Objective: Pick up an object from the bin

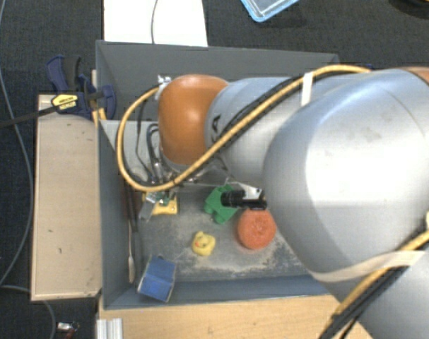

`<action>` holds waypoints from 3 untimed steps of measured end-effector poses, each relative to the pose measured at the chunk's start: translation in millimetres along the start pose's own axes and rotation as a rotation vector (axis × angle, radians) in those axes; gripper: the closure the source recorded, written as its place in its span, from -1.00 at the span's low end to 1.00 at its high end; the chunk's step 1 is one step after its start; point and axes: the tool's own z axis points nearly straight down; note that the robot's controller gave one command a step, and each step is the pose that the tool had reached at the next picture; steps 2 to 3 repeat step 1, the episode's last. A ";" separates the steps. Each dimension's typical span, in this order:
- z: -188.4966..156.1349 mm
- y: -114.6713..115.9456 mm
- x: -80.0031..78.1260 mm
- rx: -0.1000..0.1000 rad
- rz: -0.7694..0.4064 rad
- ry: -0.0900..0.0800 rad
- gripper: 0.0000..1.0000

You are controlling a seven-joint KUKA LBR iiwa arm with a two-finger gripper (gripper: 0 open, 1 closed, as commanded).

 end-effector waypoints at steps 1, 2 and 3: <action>-40.7 -0.5 0.3 0.003 -0.002 0.002 1.00; -40.7 -0.5 0.3 0.003 -0.002 0.002 1.00; -40.7 -0.5 0.3 0.003 -0.002 0.002 1.00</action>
Offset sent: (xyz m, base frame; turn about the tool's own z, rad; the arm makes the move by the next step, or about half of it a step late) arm -0.0009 -0.0003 0.0881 -0.0014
